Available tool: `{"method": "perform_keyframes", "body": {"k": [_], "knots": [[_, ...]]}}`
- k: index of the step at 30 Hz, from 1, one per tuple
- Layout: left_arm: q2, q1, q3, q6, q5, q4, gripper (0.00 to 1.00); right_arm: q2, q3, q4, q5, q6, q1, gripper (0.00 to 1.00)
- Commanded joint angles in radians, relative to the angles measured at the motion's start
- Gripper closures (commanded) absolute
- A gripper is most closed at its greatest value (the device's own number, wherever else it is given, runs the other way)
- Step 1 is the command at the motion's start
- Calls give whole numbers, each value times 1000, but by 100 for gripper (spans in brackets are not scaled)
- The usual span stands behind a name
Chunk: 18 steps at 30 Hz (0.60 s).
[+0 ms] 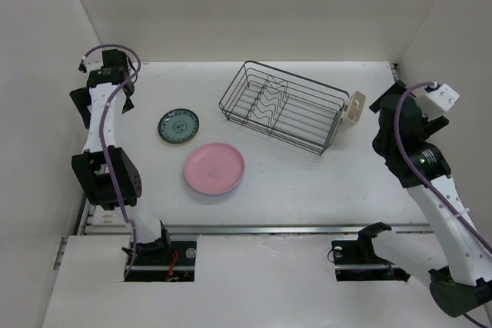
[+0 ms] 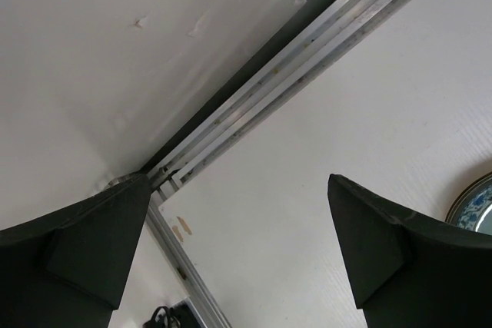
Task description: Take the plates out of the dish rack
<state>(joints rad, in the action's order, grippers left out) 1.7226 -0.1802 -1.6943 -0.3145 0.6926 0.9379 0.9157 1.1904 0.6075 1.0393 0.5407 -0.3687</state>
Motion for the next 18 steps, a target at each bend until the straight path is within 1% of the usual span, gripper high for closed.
{"method": "perform_keyframes", "body": {"k": [1,8,18], "knots": [[-69,-1,7,-21,24,9,0,-1,23,58,-10,34,-9,1],[-87,-1,7,-3,-24,9,0,20,23,115,-21,70,-9,1],[-115,-1,25,6,-24,-13,0,11,23,133,-30,90,-9,1]]}}
